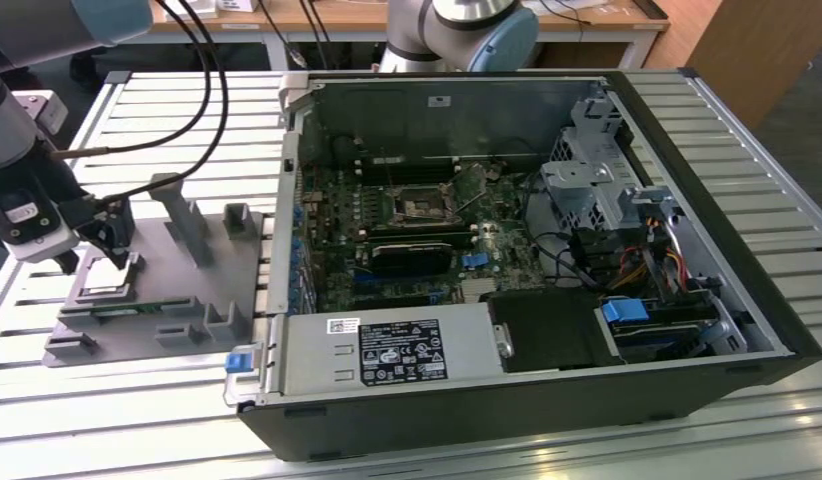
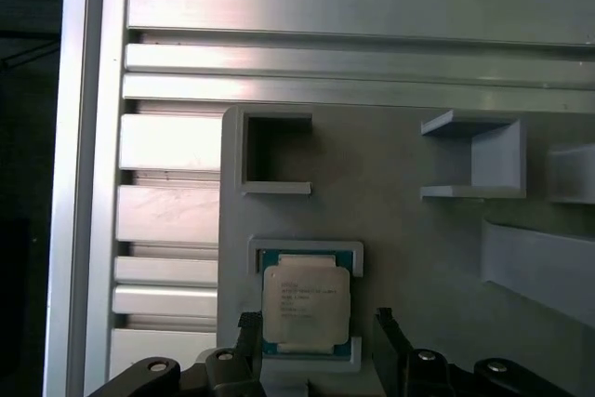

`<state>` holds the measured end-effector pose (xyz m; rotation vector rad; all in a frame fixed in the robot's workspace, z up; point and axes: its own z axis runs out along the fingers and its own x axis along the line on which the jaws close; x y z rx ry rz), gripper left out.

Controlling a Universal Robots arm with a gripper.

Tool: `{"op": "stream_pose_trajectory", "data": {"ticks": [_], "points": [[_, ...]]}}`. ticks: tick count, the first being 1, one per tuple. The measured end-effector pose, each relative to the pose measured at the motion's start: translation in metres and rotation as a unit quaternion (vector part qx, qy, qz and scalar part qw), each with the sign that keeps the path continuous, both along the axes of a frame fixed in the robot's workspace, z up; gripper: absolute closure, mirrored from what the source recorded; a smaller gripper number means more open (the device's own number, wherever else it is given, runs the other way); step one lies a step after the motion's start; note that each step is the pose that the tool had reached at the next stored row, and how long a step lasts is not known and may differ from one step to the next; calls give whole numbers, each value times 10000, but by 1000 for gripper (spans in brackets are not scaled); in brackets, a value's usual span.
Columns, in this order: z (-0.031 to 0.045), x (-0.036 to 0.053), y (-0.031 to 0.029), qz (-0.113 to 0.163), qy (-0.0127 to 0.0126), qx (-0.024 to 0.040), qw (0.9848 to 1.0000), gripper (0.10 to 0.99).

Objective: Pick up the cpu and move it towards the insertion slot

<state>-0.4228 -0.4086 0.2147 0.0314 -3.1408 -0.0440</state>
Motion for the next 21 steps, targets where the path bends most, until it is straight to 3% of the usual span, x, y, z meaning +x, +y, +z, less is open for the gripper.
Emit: {"op": "stream_pose_trajectory", "data": {"ticks": [21], "points": [[-101, -1, -1, 0, -1, -11, 10000, 498]]}}
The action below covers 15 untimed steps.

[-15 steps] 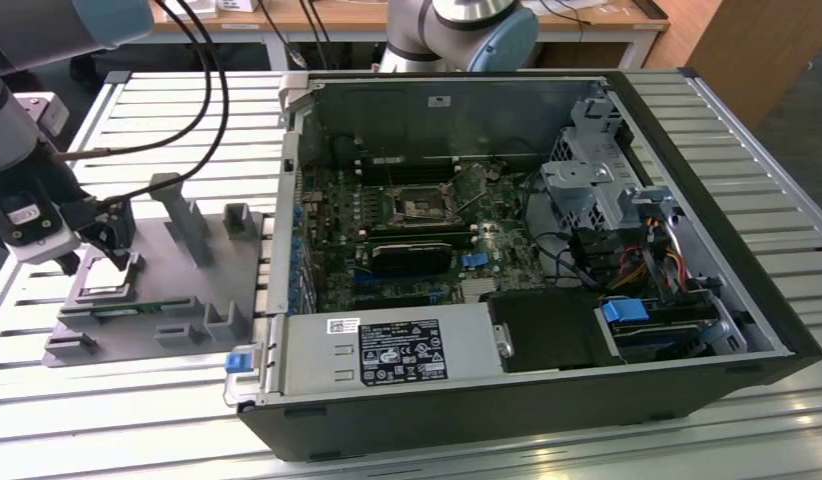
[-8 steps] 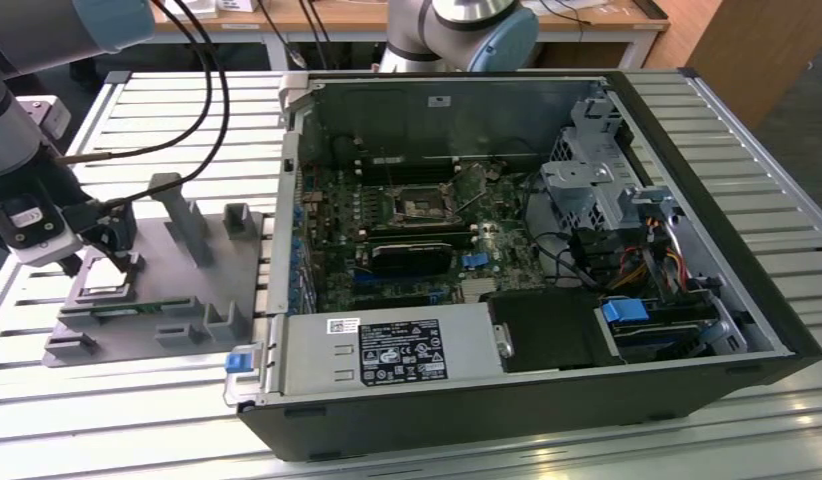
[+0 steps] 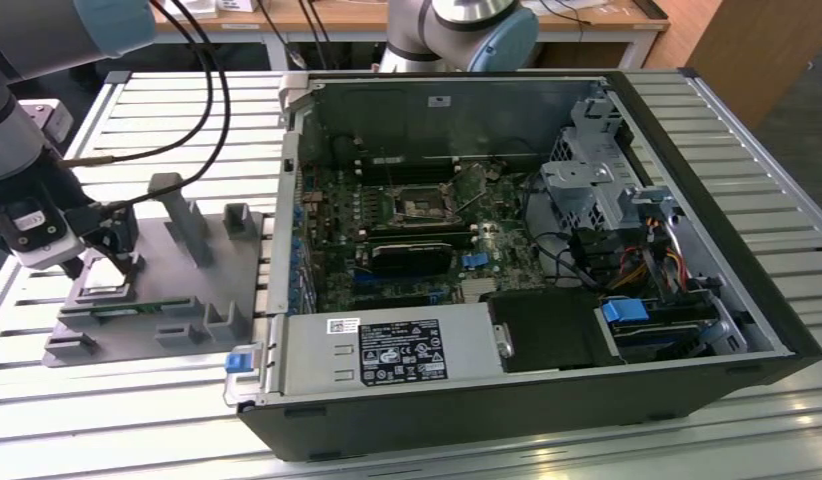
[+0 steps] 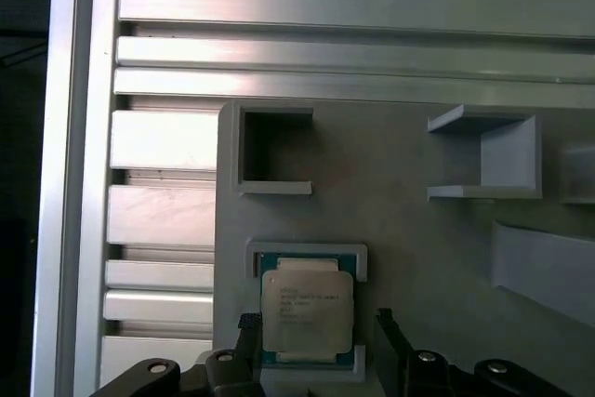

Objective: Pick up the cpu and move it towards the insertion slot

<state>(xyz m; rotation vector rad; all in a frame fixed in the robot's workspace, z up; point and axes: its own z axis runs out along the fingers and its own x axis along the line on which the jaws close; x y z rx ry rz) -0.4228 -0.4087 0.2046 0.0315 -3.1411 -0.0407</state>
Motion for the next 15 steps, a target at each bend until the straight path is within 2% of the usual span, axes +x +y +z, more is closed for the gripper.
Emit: {"op": "stream_pose_trajectory", "data": {"ticks": [6, 9, 15], "points": [[-42, -6, 1, 18, -1, 48, 10000, 498], [-65, -13, 0, 125, 1, 49, 9999, 498], [-77, -21, 1, 144, 1, 49, 9999, 498]]}}
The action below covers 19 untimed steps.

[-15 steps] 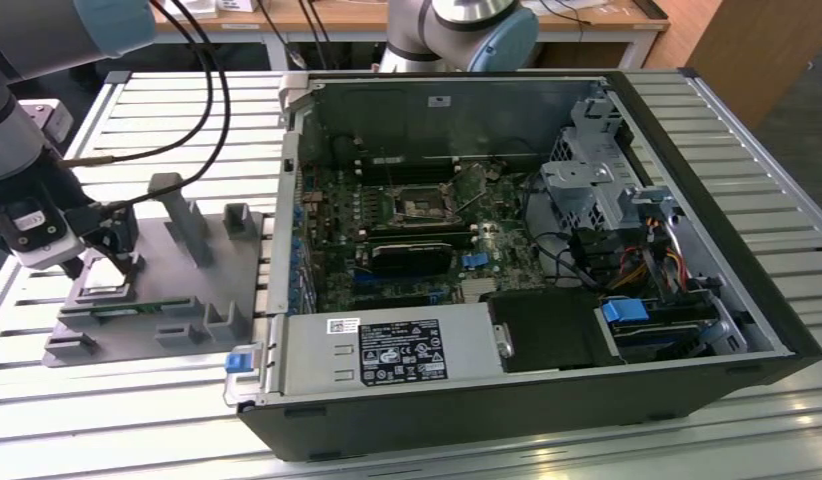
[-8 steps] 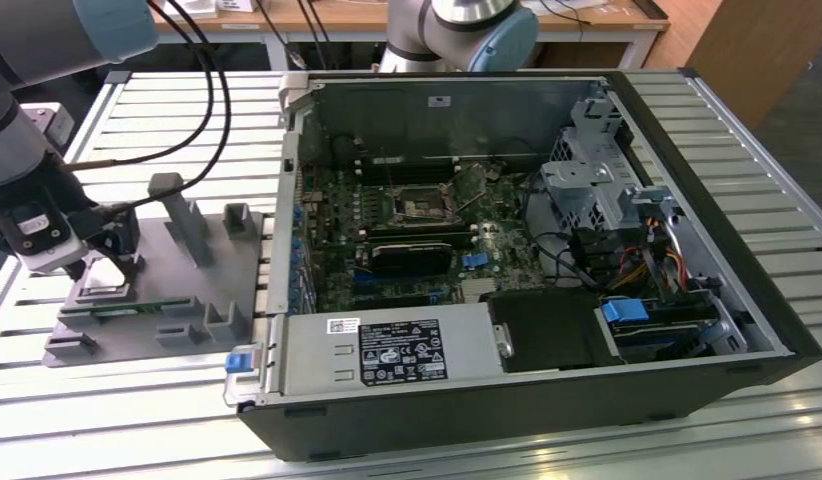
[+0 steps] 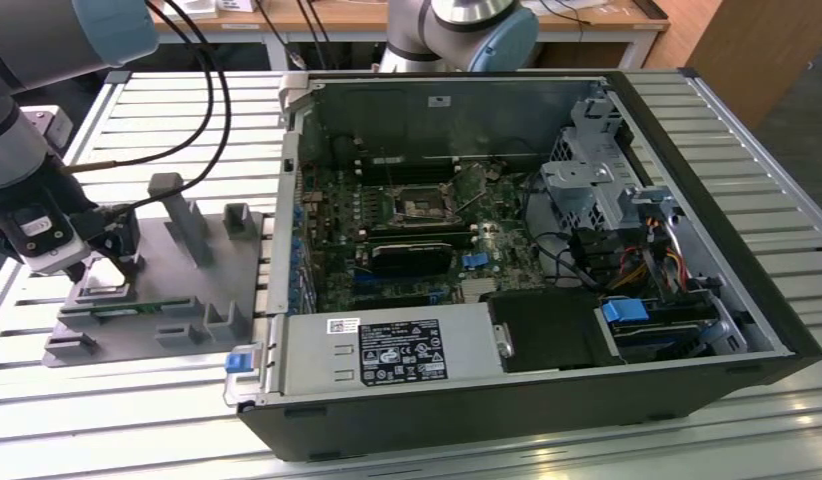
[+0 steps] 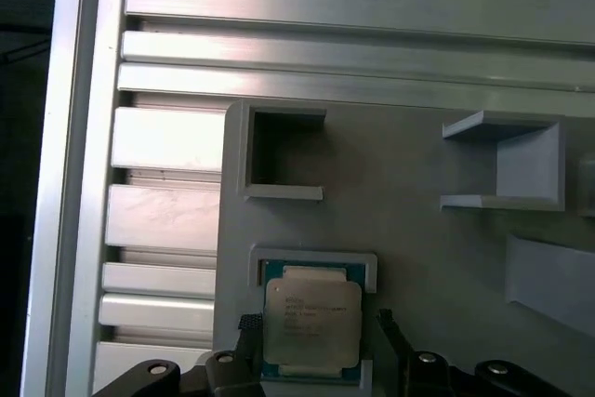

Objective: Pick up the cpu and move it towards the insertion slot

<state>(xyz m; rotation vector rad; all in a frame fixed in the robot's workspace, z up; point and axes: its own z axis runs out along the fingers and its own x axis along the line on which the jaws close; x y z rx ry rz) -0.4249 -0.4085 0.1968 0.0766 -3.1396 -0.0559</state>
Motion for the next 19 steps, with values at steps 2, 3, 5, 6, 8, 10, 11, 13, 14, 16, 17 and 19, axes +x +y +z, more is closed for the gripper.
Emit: {"op": "stream_pose_trajectory", "data": {"ticks": [2, 3, 5, 6, 8, 10, 11, 13, 14, 16, 17, 19], "points": [[-2, 0, 1, 0, -1, 0, 10000, 498], [-4, 0, 1, 0, -1, 1, 10000, 498], [-9, 0, 1, 6, -1, 1, 10000, 498], [-12, 0, 1, 18, -1, 1, 10000, 498], [-20, 0, 1, 56, -2, 1, 10000, 498], [-25, 0, 1, 82, 0, 0, 10000, 498], [-27, -1, 3, 83, 0, 0, 10000, 498], [-32, -1, 10, 83, -1, 1, 10000, 498], [-36, -1, 14, 83, -1, 1, 10000, 498], [-46, -2, 24, 84, -1, 1, 10000, 498], [-50, -3, 29, 84, -1, 1, 10000, 498], [-55, -4, 36, 84, -1, 1, 10000, 498]]}}
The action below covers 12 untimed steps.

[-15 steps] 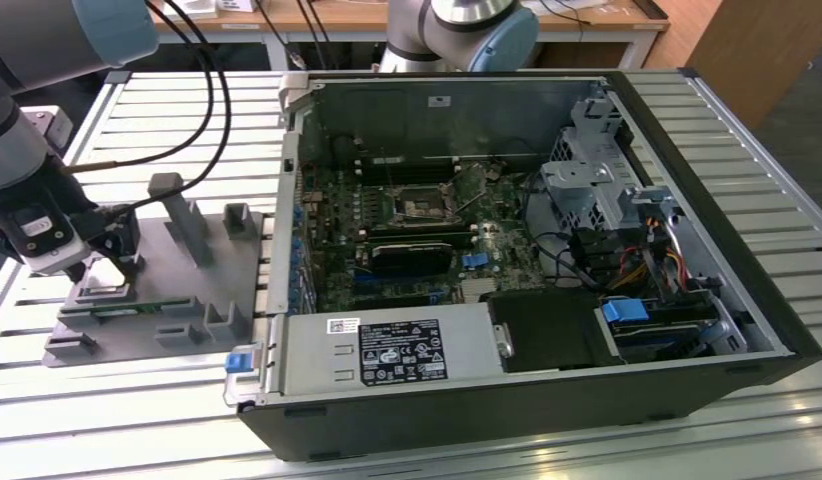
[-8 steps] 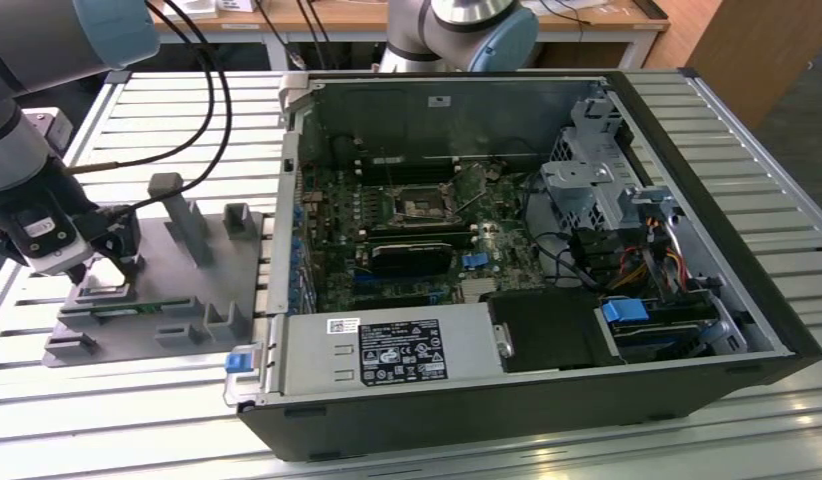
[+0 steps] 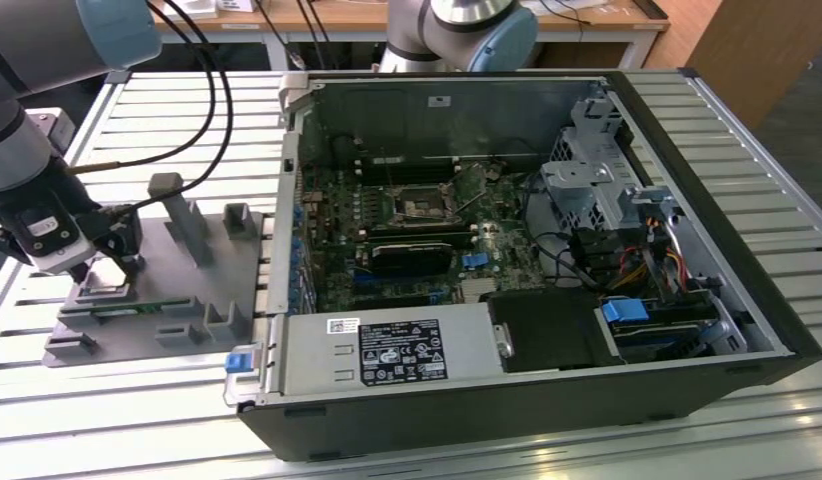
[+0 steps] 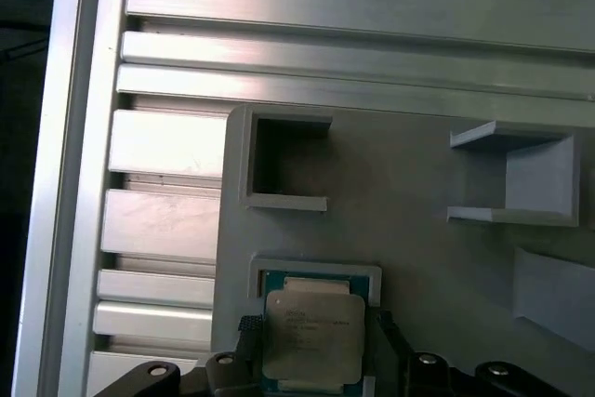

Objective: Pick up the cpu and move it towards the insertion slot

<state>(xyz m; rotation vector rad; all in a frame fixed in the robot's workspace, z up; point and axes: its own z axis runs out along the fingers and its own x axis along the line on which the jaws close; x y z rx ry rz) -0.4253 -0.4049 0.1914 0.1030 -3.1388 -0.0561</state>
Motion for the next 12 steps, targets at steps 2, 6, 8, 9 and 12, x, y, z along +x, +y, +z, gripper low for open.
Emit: {"op": "stream_pose_trajectory", "data": {"ticks": [2, 6, 8, 9, 12], "points": [[-4, 0, 4, 1, 1, -1, 10000, 498], [-28, -3, 9, 0, 0, 0, 10000, 424], [-48, -6, 10, 0, 1, 0, 10000, 424], [-58, -8, 10, 0, 1, 0, 10000, 424], [-86, -9, 11, 0, 0, 0, 10000, 439]]}}
